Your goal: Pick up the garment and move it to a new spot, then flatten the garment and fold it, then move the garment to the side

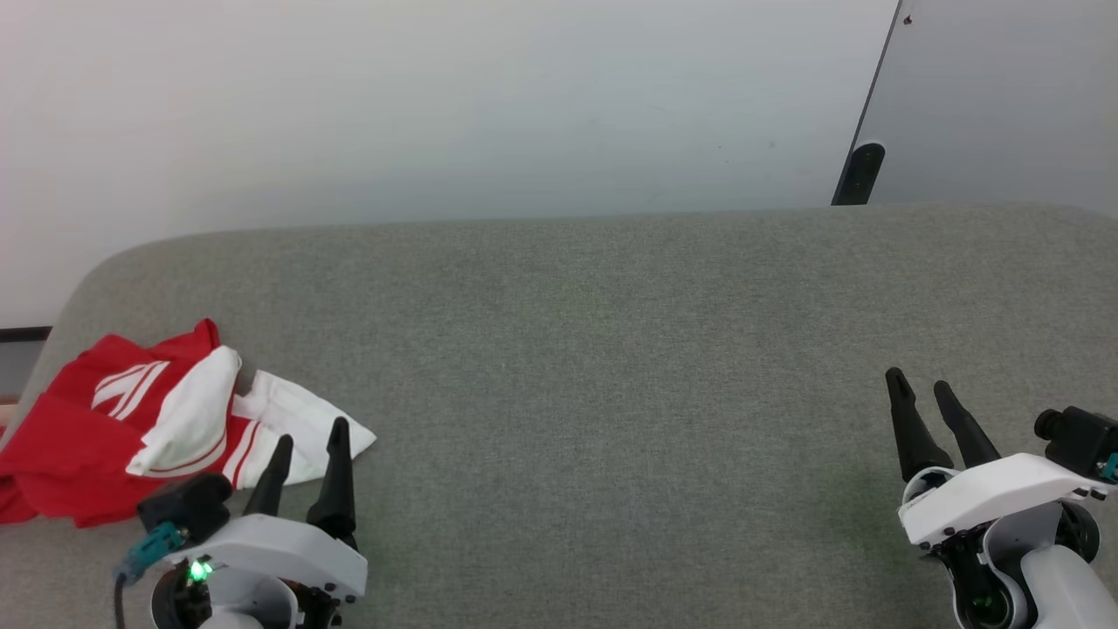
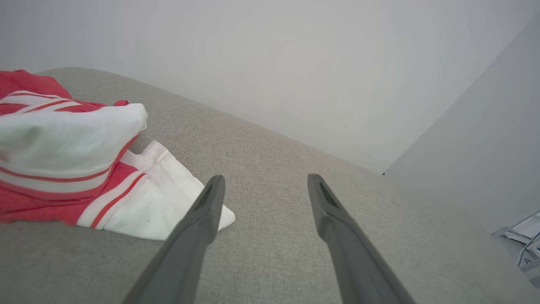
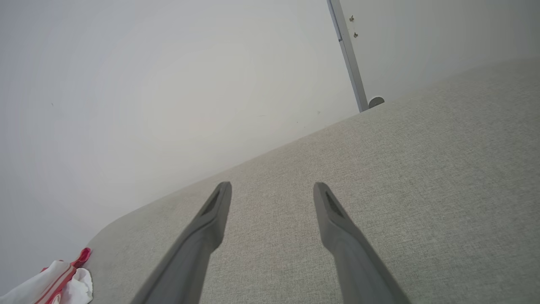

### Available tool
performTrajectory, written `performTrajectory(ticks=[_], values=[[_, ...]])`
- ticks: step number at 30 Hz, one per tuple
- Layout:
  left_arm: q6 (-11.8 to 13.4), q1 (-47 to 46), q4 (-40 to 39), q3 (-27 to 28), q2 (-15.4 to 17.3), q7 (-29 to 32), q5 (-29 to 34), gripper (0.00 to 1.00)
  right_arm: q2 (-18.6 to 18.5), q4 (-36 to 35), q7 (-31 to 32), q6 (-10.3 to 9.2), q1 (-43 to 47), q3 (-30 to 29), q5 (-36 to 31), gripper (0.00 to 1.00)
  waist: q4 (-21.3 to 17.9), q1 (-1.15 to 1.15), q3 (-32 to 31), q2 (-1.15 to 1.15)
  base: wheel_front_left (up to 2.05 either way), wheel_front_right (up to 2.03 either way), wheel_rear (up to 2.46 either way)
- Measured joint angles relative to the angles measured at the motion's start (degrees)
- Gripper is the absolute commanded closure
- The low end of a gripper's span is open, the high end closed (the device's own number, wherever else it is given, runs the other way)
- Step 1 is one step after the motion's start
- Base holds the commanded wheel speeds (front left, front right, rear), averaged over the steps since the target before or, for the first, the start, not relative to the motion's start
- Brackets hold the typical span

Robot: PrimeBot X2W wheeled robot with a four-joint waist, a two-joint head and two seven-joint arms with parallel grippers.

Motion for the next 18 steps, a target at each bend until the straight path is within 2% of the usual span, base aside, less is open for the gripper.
performTrajectory(ticks=[18], values=[[0.4, -0.9, 0.8, -0.7, 0.7, -2.6, 9.9, 0.00, -1.0, 0.4, -2.7, 0.00, -1.4, 1.3, -11.0, 0.00, 0.0, 0.00, 0.1, 0.00, 0.00, 0.00, 0.00]])
